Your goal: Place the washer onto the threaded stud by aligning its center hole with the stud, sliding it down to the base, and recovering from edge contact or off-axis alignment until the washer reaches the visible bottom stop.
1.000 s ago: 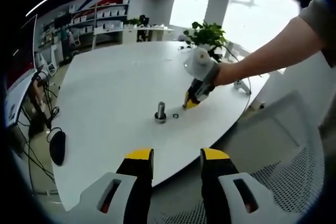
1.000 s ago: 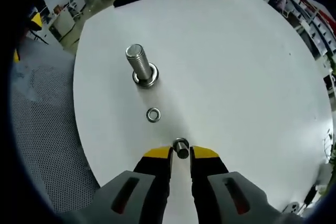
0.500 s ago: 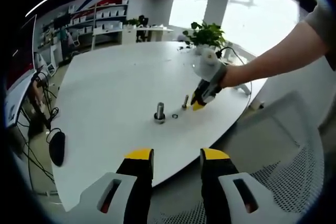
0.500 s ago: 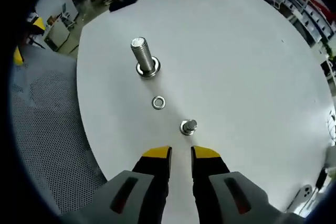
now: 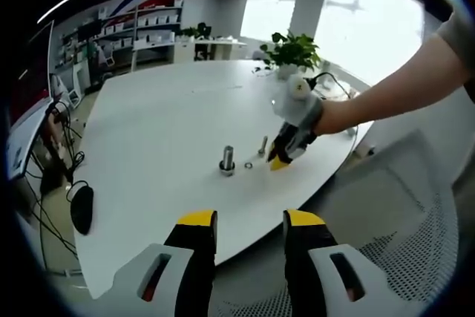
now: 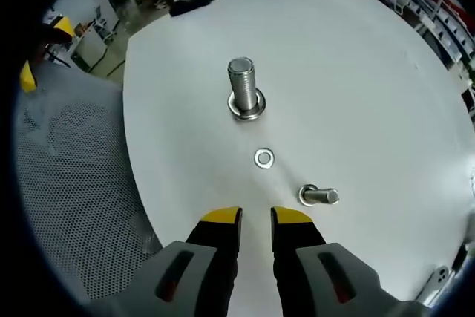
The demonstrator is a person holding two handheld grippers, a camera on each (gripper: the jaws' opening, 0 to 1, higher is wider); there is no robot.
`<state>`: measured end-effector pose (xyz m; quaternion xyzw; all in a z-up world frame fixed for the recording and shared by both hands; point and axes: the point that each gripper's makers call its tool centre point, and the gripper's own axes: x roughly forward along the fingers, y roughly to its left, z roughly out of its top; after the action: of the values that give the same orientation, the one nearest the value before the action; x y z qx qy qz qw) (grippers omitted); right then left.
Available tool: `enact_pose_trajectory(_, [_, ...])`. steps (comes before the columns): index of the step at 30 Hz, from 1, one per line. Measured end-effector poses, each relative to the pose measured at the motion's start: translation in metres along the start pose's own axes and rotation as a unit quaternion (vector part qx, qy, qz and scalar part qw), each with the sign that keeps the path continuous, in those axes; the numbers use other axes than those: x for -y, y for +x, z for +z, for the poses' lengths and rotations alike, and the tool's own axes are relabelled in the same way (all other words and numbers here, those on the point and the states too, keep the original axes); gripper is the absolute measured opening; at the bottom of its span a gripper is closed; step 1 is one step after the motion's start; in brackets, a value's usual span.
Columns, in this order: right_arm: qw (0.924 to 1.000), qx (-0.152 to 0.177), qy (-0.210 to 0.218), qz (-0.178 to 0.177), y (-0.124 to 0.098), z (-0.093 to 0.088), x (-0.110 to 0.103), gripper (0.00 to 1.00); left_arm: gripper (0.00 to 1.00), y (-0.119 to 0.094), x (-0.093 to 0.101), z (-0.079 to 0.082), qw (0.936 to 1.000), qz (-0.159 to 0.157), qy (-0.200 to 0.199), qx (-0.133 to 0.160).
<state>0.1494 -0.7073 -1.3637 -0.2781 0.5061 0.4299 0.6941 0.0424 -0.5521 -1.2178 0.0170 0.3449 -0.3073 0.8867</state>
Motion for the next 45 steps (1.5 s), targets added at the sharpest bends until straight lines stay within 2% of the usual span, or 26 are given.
enact_pose_trajectory(6, [0.9998,0.003,-0.02,-0.006,0.003,0.015,-0.007,0.19,0.34,0.001,0.004,0.0,0.9999,-0.009,0.008,-0.001])
enact_pose_trajectory(10, [0.9997,0.006,-0.023,-0.01,0.006,0.024,-0.004,0.22,0.34,0.0,0.005,0.001,0.9999,-0.012,0.009,0.002])
enact_pose_trajectory(23, [0.9987,0.001,-0.042,-0.03,0.018,0.044,0.007,0.24,0.33,0.0,0.008,0.002,0.9997,-0.021,0.013,0.006])
enact_pose_trajectory(27, [0.9987,-0.009,-0.044,-0.023,0.024,0.041,0.006,0.24,0.33,0.0,0.009,0.001,0.9997,-0.021,0.013,0.004])
enact_pose_trajectory(28, [0.9985,-0.003,-0.047,-0.026,0.023,0.042,0.006,0.24,0.33,0.0,0.009,0.001,0.9997,-0.021,0.013,0.003])
enact_pose_trajectory(30, [0.999,-0.017,-0.038,-0.015,0.024,0.035,0.004,0.23,0.33,0.001,0.009,0.001,0.9997,-0.022,0.014,0.002])
enact_pose_trajectory(32, [0.999,-0.003,-0.041,-0.016,0.023,0.039,0.005,0.23,0.33,0.001,0.009,0.0,0.9996,-0.024,0.015,0.0])
enact_pose_trajectory(41, [0.998,-0.004,-0.062,-0.007,0.021,0.031,0.001,0.22,0.33,0.002,0.009,0.0,0.9996,-0.025,0.015,-0.003])
enact_pose_trajectory(45, [0.9974,0.006,-0.071,0.003,0.02,0.03,0.003,0.2,0.33,0.002,0.01,-0.001,0.9995,-0.027,0.016,-0.005])
